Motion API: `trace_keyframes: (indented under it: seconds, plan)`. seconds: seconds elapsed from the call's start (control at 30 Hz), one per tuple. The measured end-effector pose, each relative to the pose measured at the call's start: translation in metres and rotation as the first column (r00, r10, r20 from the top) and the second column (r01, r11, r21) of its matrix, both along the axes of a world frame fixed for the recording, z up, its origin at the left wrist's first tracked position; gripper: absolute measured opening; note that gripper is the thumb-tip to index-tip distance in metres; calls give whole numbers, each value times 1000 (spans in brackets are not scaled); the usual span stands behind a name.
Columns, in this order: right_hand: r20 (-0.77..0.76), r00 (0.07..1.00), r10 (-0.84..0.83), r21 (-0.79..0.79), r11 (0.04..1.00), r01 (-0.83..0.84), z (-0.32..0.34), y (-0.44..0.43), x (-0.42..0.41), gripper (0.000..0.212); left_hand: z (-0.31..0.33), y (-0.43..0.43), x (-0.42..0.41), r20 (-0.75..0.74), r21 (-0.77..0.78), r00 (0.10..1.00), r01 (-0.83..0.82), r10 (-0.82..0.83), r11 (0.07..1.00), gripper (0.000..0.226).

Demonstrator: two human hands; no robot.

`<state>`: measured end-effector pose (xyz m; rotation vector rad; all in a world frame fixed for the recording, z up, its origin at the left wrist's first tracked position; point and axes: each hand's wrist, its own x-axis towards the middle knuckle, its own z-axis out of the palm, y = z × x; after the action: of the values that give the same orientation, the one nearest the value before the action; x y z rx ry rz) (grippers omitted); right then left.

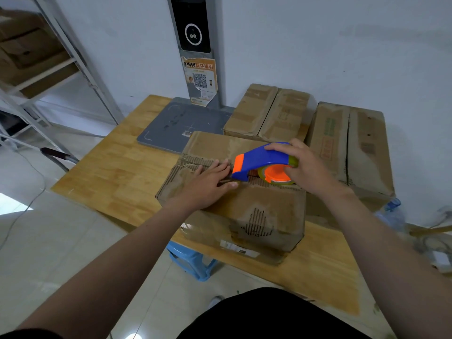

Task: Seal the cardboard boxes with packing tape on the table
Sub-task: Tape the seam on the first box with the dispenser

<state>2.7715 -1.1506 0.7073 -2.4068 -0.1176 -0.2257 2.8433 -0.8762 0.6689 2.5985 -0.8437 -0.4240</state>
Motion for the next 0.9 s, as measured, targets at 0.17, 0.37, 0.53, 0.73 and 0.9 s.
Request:
trace_keyframes:
  seconds: [0.17,0.37,0.53,0.73,0.9]
  plan:
    - [21,1000,-21,24,999,21,-1,6,2,77,-10,9,6,107,24,994,-27,24,999,57]
    - [43,999,-16,39,999,14,-1,30,8,76,-10,33,23,158,190,986,-86,56,978,73]
    - [8,1000,-13,-11,1000,13,3,66,18,76,-8,69,48,136,218,987,-113,85,969,72]
    - [-17,1000,18,-67,998,-20,4,114,38,75,-9,106,86,122,284,975,-215,188,934,71]
    - [-27,999,27,-129,991,-30,12,131,44,74,-4,118,100,91,326,975,-222,203,919,72]
